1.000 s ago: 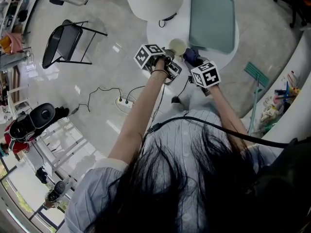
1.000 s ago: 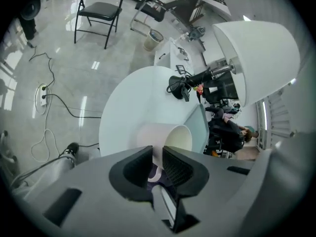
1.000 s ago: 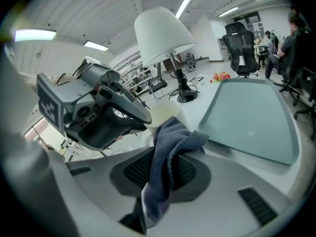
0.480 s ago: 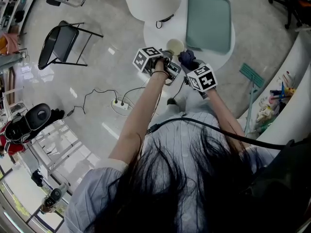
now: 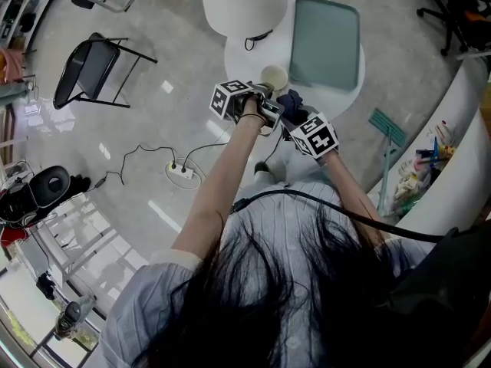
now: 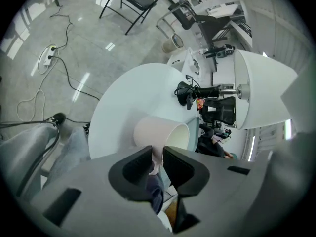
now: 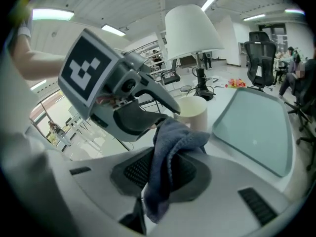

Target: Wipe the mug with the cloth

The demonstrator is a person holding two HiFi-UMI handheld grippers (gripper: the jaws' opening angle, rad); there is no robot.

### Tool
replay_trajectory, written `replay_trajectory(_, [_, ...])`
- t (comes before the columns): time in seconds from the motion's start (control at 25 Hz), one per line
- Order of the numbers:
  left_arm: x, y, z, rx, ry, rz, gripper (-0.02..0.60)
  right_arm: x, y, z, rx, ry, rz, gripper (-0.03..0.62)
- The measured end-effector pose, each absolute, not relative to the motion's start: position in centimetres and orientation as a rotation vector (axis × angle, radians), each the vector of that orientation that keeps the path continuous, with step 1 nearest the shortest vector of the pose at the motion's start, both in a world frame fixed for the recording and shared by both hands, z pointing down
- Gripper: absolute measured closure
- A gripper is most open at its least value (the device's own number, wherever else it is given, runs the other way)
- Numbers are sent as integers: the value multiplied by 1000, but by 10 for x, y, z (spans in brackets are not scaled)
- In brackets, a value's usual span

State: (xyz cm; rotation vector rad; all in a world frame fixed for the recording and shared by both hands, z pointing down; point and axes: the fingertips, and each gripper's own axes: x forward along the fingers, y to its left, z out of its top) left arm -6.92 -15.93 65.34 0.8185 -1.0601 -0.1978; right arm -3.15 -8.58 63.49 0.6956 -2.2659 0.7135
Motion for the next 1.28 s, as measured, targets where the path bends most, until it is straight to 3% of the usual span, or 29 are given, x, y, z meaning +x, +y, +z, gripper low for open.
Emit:
replay_trajectory(0.28, [-63,-159,652,838,-962,-213,526,-33,-83,635,705,-2248,710,508])
replay_trajectory(1.28, [-118,-100,574,1705,-1070,180,529,-20,-75,563,1018,-2346,662,508])
